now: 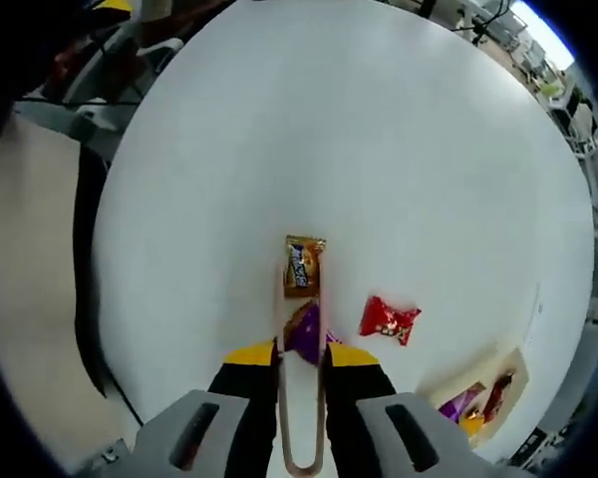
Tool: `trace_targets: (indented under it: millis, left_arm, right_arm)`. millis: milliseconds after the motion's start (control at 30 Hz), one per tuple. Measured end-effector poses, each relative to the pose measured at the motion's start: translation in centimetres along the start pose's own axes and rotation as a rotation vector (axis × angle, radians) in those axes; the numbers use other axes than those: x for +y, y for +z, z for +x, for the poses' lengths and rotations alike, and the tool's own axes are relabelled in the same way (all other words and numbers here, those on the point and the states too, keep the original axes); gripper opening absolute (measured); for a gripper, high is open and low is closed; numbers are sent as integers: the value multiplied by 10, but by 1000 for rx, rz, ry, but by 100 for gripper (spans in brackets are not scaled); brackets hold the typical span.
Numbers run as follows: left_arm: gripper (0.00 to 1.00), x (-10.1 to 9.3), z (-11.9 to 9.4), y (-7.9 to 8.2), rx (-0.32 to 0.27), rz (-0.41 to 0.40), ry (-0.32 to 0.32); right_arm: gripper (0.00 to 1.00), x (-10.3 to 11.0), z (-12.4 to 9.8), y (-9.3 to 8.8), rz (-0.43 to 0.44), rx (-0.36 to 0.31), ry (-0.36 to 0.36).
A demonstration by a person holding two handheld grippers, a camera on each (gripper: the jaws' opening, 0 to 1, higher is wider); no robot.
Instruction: Place the target food into the container with the food tongs after gripping and lifting it, then release it inside without dropping or visibly crushing the food.
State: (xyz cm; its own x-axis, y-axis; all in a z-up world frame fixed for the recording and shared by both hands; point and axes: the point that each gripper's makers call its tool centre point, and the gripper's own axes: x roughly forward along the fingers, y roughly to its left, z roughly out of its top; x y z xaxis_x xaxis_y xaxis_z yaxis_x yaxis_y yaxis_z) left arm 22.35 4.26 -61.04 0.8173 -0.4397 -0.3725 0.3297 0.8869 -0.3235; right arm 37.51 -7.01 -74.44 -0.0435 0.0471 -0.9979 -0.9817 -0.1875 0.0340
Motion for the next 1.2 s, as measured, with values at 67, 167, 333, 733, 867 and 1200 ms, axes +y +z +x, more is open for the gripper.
trace_targets:
  millis: [67,167,333,733,867,1200]
  left_arm:
    - [80,0,0,0,0,0,0]
    - [80,0,0,-1,2,0,-1]
    - [80,1,0,-1,2,-1,0]
    - [80,0,1,-1,4,0,-6]
    - [80,-1,3,-1,7,6,-14]
    - [80,-8,10,7,11,29,-45]
  right_arm:
    - [16,-1,0,-1,9,-2,-11]
    - [15,-1,1,-1,19,-1,-13]
    - [14,-1,0,0,36,-9,-16]
    - [14,0,-5,6,96,-66,-23]
    - [14,-1,-10,9,139,-108,-27]
    - [14,-8,-28,1,259,-199,-45]
